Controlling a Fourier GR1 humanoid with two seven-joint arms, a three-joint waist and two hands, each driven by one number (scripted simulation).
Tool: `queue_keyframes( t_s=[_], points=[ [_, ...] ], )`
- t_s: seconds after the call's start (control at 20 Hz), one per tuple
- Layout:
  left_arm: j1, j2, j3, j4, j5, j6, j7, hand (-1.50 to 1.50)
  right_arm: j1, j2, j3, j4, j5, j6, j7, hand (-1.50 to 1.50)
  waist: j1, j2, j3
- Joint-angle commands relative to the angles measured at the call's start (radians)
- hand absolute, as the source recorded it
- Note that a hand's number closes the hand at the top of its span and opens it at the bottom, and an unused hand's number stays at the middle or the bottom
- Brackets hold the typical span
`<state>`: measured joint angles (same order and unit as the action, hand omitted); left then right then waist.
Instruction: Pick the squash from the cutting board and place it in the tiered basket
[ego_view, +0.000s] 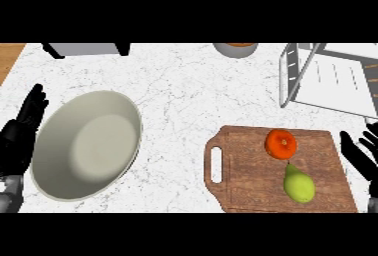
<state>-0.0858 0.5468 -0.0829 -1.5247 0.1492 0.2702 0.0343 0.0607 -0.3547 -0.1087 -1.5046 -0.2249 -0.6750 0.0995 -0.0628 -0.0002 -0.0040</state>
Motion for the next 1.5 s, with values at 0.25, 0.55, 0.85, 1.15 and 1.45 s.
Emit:
queue_keyframes(
  t_s=[0.25,0.55,0.85,1.15,1.45],
  points=[
    [0.005,-0.058,-0.061,0.05,-0.079,0.018,-0.025,0.0,0.326,-0.146,0.153,-0.388,0.251,-0.157,0.341,-1.5,0.046,-0.001,-0.001],
    [-0.047,-0.05,-0.066,0.06,-0.076,-0.004,0.019,0.0,0.319,-0.434,0.203,-0.525,0.25,0.099,0.676,-1.5,0.068,0.007,-0.004],
    [-0.057,-0.081,-0.065,0.092,-0.094,0.0,-0.014,0.0,0.124,-0.616,0.137,-0.613,0.174,0.249,1.084,-1.5,0.079,0.005,0.0],
    [-0.1,-0.087,-0.078,0.077,-0.103,-0.032,0.032,0.0,-0.105,-0.578,0.234,-0.449,0.16,0.278,1.239,-1.5,0.1,0.008,0.002],
    [-0.106,-0.11,-0.064,0.117,-0.116,-0.02,0.017,0.0,-0.193,-0.525,0.34,-0.332,0.143,0.327,1.277,-1.5,0.096,0.007,0.002]
  ],
)
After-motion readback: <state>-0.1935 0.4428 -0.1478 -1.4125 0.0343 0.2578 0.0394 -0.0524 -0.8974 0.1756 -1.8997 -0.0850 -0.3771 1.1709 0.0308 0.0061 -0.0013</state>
